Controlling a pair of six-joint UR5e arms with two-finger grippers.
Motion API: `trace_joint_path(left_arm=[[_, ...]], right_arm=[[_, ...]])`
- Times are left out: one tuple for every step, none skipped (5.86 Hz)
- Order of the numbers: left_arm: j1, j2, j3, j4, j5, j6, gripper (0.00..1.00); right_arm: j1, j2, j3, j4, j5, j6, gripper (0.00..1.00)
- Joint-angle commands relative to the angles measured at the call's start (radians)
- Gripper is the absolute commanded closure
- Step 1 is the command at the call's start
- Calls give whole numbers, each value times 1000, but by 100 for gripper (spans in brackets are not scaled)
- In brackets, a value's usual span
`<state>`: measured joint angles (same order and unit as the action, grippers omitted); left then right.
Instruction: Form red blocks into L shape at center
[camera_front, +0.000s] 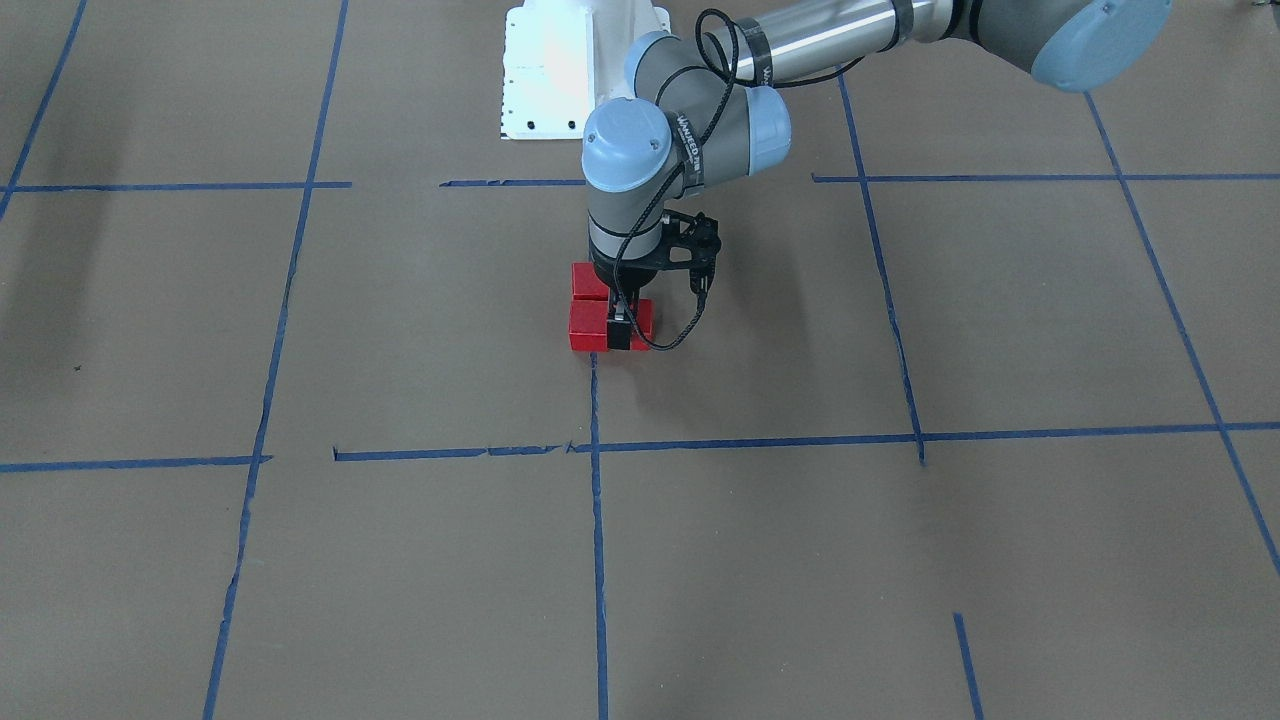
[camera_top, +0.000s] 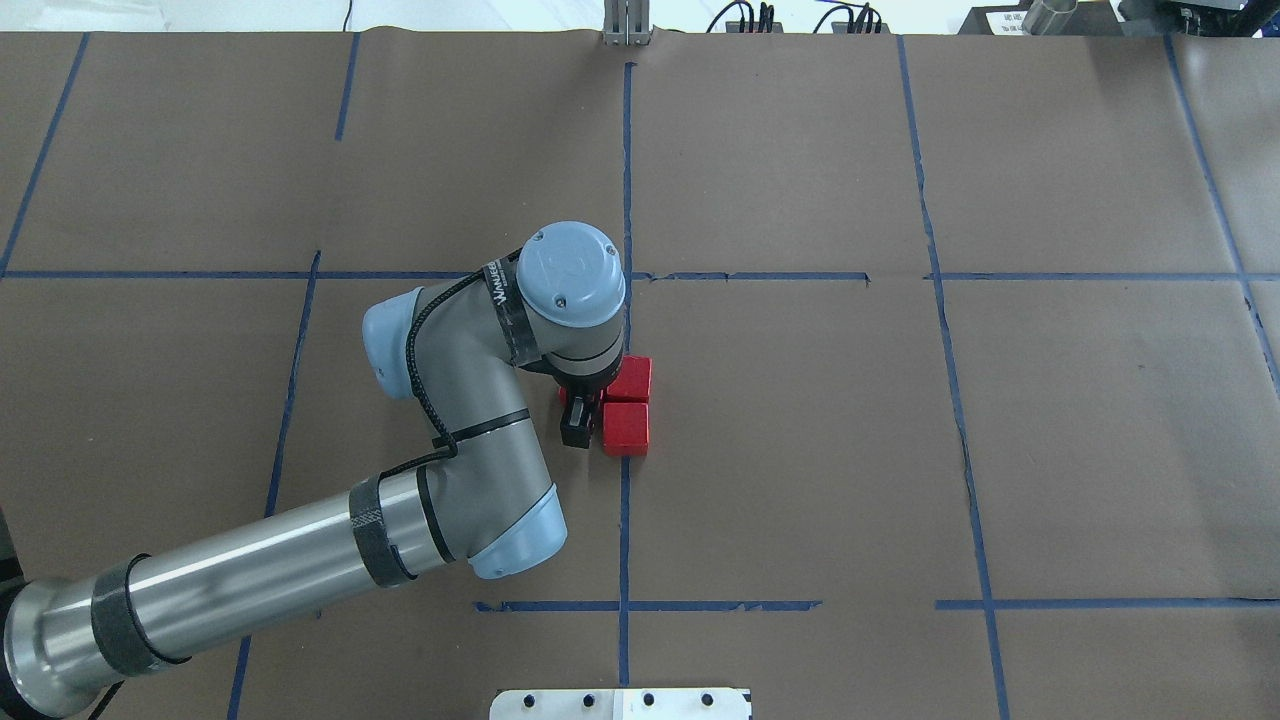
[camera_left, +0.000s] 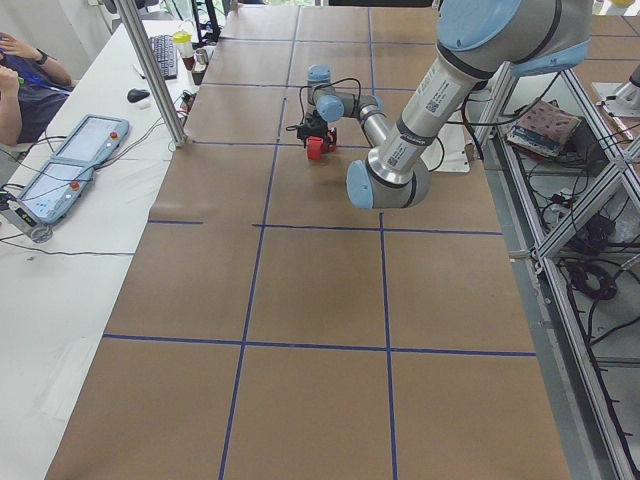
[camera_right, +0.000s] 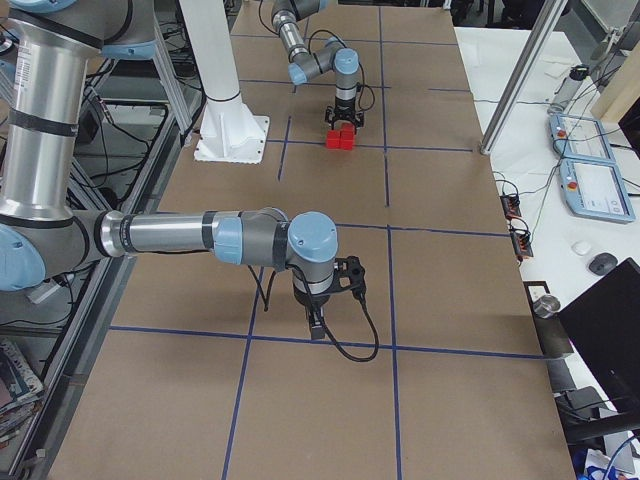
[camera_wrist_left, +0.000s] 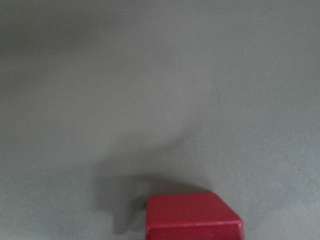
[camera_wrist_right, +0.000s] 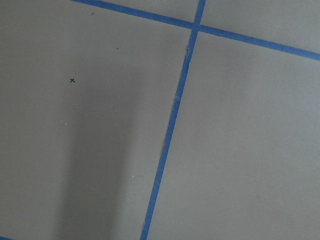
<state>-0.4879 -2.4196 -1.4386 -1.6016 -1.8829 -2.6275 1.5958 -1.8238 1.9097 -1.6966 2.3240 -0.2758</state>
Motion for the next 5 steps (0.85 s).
trace_joint_path(left_arm=[[-44, 0, -122, 134, -60, 73, 0], [-73, 7, -191, 205, -74, 168, 0], [-90, 72, -292, 216, -78, 319, 0], [-122, 170, -386, 216, -84, 530, 0], [-167, 274, -487, 216, -87, 824, 0]], right_arm=[[1, 1, 0, 0, 2, 1, 0], [0, 1, 2, 0, 3, 1, 0], [1, 0, 0, 0, 2, -3, 0], [1, -9, 2, -2, 2, 7, 1], [1, -18, 0, -2, -1, 23, 2]])
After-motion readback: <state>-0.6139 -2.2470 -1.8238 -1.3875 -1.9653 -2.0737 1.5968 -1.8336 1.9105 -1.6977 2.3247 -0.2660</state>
